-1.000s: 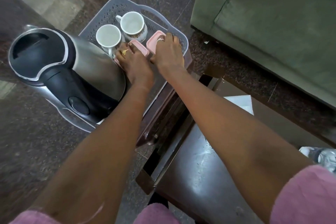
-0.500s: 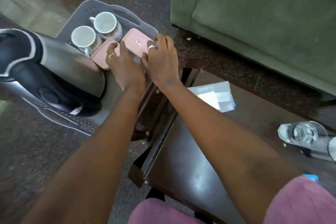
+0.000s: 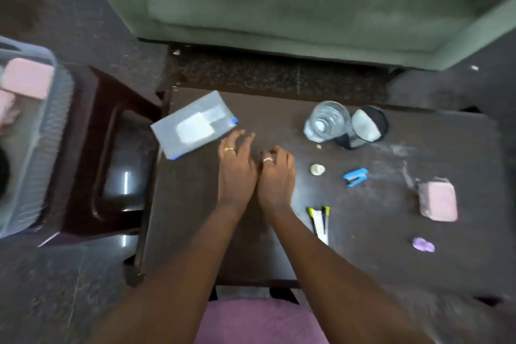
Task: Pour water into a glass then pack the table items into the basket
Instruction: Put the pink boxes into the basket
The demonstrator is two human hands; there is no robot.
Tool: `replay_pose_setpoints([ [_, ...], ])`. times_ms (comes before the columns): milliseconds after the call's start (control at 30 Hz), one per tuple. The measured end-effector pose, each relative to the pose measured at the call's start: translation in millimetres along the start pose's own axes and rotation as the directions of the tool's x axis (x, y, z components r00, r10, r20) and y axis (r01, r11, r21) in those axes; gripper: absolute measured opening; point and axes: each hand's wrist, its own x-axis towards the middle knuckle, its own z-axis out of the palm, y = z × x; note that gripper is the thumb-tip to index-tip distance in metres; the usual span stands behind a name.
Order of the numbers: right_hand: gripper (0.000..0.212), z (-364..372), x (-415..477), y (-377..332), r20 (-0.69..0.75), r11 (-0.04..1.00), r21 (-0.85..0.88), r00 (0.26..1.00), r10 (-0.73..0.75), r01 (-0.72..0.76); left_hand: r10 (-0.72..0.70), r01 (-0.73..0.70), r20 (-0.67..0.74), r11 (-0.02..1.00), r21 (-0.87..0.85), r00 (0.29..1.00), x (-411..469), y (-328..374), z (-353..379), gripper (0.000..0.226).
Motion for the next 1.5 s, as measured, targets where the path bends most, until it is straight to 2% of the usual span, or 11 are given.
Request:
replay_pose_setpoints([
  [67, 0.026, -27, -4, 41, -0.046, 0.996, -0.08, 0.999, 0.023, -0.027, 0.058, -0.054, 0.121, 0.998, -0.038, 0.991, -18, 31, 27, 0.045],
  [133, 0.027, -54, -6, 78, -0.1, 0.986, -0.1, 0.987, 0.126, -0.136, 0.126, -0.115, 0.23, 0.991, -0.062, 0.965, -35, 68, 56, 0.043],
  [300, 0.032, -117, -2, 153, -0.237, 0.934, -0.15, 0.929, 0.285, -0.325, 0.233, -0.221, 0.371, 0.972, -0.075, 0.899, -66, 134, 118, 0.042],
  [467, 0.047, -174, 21, 224, -0.395, 0.825, -0.208, 0.817, 0.421, -0.525, 0.361, -0.357, 0.449, 0.929, -0.097, 0.818, -87, 178, 164, 0.045],
  [667, 0.092, -207, 36, 283, -0.323, 0.671, -0.235, 0.708, 0.628, -0.703, 0.372, -0.381, 0.522, 0.92, -0.095, 0.767, -90, 199, 188, 0.042],
  [800, 0.087, -205, 29, 293, -0.264, 0.652, -0.198, 0.681, 0.683, -0.732, 0.366, -0.376, 0.54, 0.922, -0.097, 0.758, -92, 195, 192, 0.04],
  [900, 0.078, -195, 19, 284, -0.322, 0.743, -0.064, 0.719, 0.616, -0.666, 0.355, -0.353, 0.523, 0.929, -0.107, 0.775, -92, 186, 190, 0.037],
  [1100, 0.072, -153, -10, 243, -0.333, 0.95, 0.01, 0.895, 0.297, -0.311, 0.18, -0.117, 0.503, 0.981, -0.154, 0.845, -83, 161, 175, 0.029],
  [1200, 0.062, -127, -21, 213, -0.277, 0.985, -0.04, 0.949, 0.149, -0.166, 0.112, -0.024, 0.468, 0.981, -0.191, 0.876, -76, 140, 154, 0.03],
  [1300, 0.055, -102, -25, 175, -0.217, 0.997, 0.017, 0.973, 0.074, -0.072, 0.057, 0.038, 0.403, 0.974, -0.223, 0.913, -65, 108, 128, 0.028],
  [1500, 0.064, -46, -30, 99, -0.059, 0.996, 0.032, 0.995, -0.078, 0.08, -0.18, 0.233, 0.216, 0.939, -0.252, 0.96, -39, 40, 59, 0.019],
])
